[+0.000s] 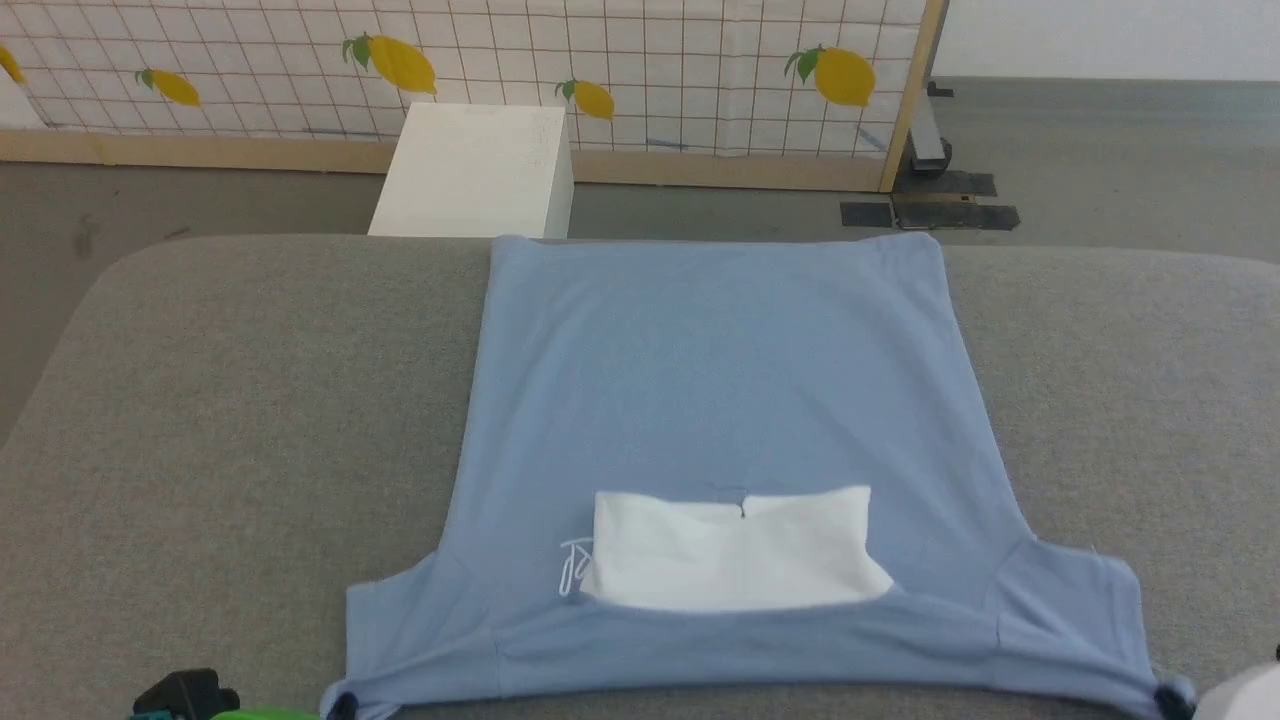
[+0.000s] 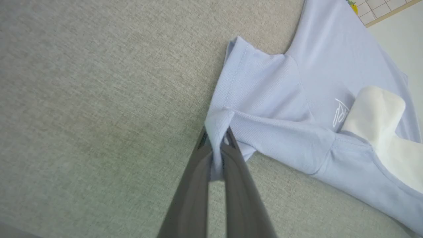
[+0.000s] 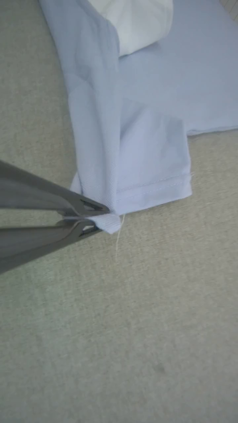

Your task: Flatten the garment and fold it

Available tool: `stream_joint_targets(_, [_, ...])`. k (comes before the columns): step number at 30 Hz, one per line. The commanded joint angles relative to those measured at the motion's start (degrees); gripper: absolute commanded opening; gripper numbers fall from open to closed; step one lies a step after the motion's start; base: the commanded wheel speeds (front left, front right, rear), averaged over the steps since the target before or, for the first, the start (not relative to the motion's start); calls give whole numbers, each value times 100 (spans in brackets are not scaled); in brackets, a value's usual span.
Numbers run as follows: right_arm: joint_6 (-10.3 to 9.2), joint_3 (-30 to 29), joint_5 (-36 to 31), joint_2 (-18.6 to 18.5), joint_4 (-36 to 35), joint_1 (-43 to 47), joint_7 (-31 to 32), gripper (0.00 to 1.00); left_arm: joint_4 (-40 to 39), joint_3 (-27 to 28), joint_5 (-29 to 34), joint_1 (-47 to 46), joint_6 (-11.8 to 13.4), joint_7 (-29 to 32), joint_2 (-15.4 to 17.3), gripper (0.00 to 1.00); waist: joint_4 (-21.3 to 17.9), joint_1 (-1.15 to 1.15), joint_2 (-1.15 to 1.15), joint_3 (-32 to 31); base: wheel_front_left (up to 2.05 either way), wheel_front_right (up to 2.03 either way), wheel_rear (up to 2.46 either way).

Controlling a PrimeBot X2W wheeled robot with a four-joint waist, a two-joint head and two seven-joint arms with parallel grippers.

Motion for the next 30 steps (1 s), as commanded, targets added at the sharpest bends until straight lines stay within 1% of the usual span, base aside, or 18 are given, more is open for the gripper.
stream_joint_targets(1, [-10,-69,28,-8,90,193,179,0,-33,27,49,165,94,50,86,0,28,0,0,-36,0,0,0])
stream_joint_targets(3, [-10,-124,49,-8,263,386,490,0,-60,17,115,298,185,120,154,0,35,0,0,-38,0,0,0])
stream_joint_targets(6, [-10,-106,166,-7,492,545,736,0,-73,0,163,401,264,191,206,0,41,0,0,-17,0,0,0])
stream_joint_targets(10, [-10,-18,188,-7,746,617,580,0,-67,-41,186,425,286,183,189,0,51,0,0,21,0,0,0])
stream_joint_targets(12, [-10,65,237,-7,910,610,370,0,-62,-75,144,392,238,167,139,0,61,0,0,32,0,0,0])
stream_joint_targets(13, [-10,115,273,-7,929,582,194,21,-70,-81,134,362,207,130,121,0,69,0,0,35,0,0,0])
stream_joint_targets(14, [-10,157,317,-7,930,557,60,50,-76,-84,124,339,181,101,107,0,73,0,0,35,0,0,0])
stream_joint_targets(15, [-10,204,376,-7,903,526,-106,100,-89,-88,106,311,144,65,88,0,78,0,0,31,0,0,0])
stream_joint_targets(18, [-10,285,377,-7,650,428,-550,100,-111,-108,104,258,71,-9,76,0,82,0,0,24,0,0,0])
stream_joint_targets(20, [-10,326,317,-7,352,337,-855,100,-138,-118,108,228,32,-63,67,0,87,0,0,21,0,0,0])
stream_joint_targets(25, [-10,361,-27,-6,-271,-132,-1720,100,-189,-223,145,106,-55,-123,43,0,182,0,0,100,0,0,0])
stream_joint_targets(28, [-10,442,-322,-6,-344,-597,-2253,100,-204,-293,164,-5,-100,-149,15,0,289,0,0,205,0,0,0])
stream_joint_targets(30, [-10,482,-513,-17,-219,-999,-2593,100,-225,-346,169,-94,-145,-159,-4,0,388,0,0,322,0,0,0])
